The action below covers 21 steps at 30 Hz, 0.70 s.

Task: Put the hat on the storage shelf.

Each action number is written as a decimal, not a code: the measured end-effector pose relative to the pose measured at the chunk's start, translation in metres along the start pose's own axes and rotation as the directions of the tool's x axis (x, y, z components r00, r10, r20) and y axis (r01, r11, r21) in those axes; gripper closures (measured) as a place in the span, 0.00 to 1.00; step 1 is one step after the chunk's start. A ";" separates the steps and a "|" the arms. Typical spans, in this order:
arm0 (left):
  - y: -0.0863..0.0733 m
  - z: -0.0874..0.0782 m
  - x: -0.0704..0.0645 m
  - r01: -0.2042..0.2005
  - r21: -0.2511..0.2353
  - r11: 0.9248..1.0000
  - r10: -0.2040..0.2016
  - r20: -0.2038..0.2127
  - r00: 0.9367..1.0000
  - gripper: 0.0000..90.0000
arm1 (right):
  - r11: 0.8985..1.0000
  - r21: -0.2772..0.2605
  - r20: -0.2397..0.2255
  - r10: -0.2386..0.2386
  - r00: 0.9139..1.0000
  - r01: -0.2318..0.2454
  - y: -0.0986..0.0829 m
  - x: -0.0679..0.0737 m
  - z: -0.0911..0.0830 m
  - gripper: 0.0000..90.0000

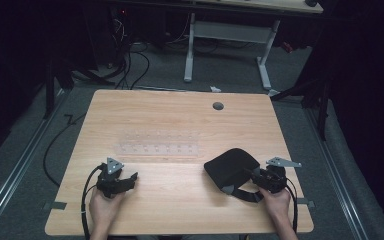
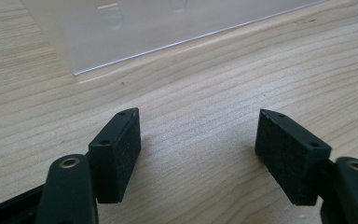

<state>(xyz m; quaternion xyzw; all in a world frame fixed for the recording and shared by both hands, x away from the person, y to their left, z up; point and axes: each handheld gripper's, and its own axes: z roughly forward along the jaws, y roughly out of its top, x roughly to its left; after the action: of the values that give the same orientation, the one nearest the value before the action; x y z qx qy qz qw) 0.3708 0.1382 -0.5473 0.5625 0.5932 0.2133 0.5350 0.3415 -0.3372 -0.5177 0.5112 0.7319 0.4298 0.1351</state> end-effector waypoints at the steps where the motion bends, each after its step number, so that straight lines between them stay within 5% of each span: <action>1: 0.000 0.000 0.000 0.000 0.000 1.000 0.000 0.000 1.000 0.35 | 1.000 0.000 0.000 0.000 1.000 0.000 0.000 0.000 0.000 0.78; 7: 0.000 0.000 0.000 0.001 -0.001 1.000 -0.001 0.000 1.000 0.35 | 0.999 -0.034 -0.099 -0.015 0.995 0.012 -0.003 -0.001 -0.006 0.90; 21: 0.000 0.000 -0.001 0.001 -0.001 1.000 -0.001 -0.001 1.000 0.35 | 0.998 -0.063 -0.134 -0.024 0.991 0.016 -0.001 0.010 -0.019 0.94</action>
<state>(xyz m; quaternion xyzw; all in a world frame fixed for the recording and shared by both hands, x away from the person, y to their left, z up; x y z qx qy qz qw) 0.3706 0.1376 -0.5473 0.5621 0.5935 0.2135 0.5351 0.3244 -0.3375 -0.5051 0.4692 0.7309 0.4843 0.1054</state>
